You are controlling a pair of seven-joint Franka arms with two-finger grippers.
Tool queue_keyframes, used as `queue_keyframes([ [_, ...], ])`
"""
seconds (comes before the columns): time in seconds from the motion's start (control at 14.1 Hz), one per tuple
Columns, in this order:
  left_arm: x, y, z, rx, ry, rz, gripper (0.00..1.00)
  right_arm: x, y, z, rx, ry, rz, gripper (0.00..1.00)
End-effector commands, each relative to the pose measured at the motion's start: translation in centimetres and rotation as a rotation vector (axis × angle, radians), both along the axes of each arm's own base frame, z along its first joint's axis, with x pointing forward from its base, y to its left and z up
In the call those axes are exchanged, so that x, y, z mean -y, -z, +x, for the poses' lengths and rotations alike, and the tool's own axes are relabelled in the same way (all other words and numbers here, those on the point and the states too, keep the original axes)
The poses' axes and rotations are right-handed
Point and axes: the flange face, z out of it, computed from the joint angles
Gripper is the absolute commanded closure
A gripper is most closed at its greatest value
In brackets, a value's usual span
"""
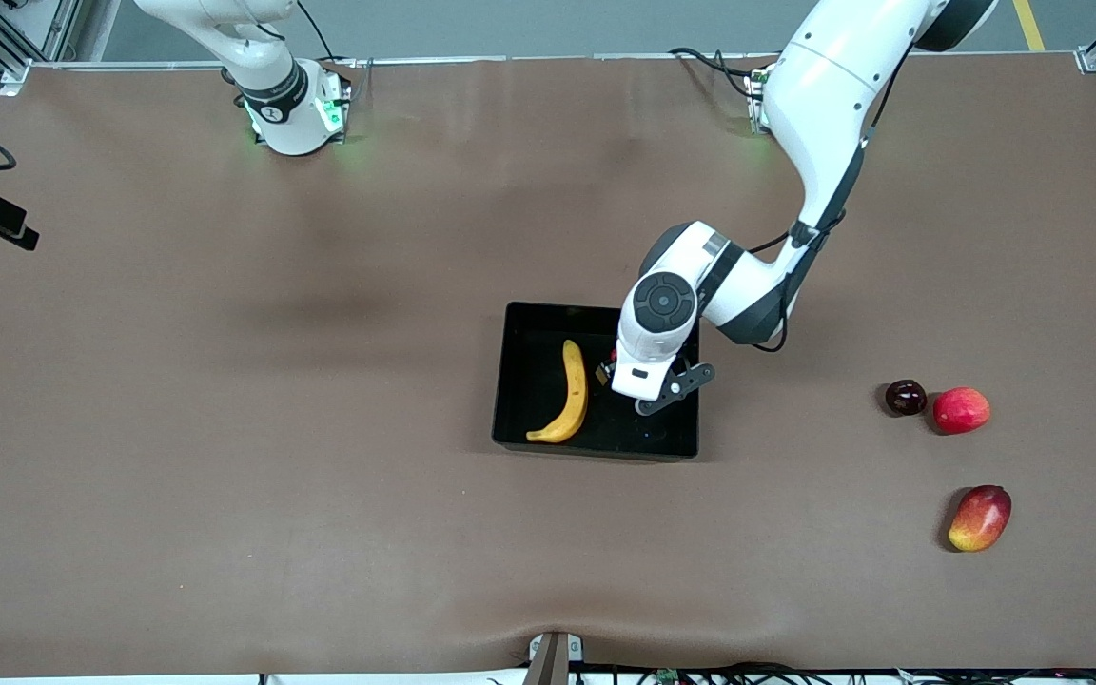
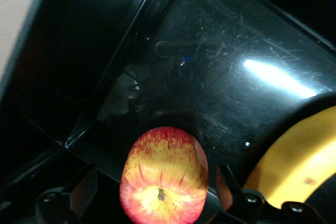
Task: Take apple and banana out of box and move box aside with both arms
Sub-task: 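Grasp the red-yellow apple with the left gripper and lift it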
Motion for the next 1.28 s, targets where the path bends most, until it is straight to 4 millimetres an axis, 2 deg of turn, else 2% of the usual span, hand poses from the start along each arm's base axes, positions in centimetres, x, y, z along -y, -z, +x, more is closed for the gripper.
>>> queue_keyframes([
  [0.0,0.9,0.2,-0.2,0.027,-0.031,0.011,0.14,0.5,0.2,0.5,-0.004,0.001,0.019,0.0],
  [0.14,1.0,0.1,-0.3,0.03,-0.042,0.01,0.41,0.3,0.2,0.5,-0.001,-0.002,0.019,0.0],
  [0.28,1.1,-0.4,-0.1,0.038,-0.031,0.005,0.81,0.3,0.2,0.5,-0.001,-0.002,0.019,0.0],
  [0.36,1.3,-0.8,0.0,0.043,-0.018,0.001,0.94,0.3,0.2,0.5,-0.001,-0.002,0.019,0.0],
  [0.43,1.3,-1.4,0.2,0.054,-0.003,0.001,1.0,0.3,0.3,0.5,-0.006,-0.002,0.02,0.0],
  [0.64,0.7,-6.0,1.1,0.095,0.034,0.0,1.0,0.3,0.3,0.5,-0.006,-0.001,0.019,0.0],
  [0.85,-0.6,-12.0,2.8,0.11,0.059,0.015,1.0,0.3,0.6,0.7,-0.012,-0.002,0.02,0.0],
  [0.92,-1.7,-13.4,3.6,0.108,0.07,0.021,1.0,0.4,0.6,0.7,-0.01,-0.001,0.02,0.0],
  [1.07,-5.7,-15.9,5.5,0.109,0.072,0.026,1.0,0.3,0.6,0.7,-0.012,-0.002,0.02,0.0],
  [1.21,-10.1,-16.3,7.2,0.076,0.137,0.037,1.0,0.1,0.8,0.8,-0.015,-0.005,0.02,0.0],
])
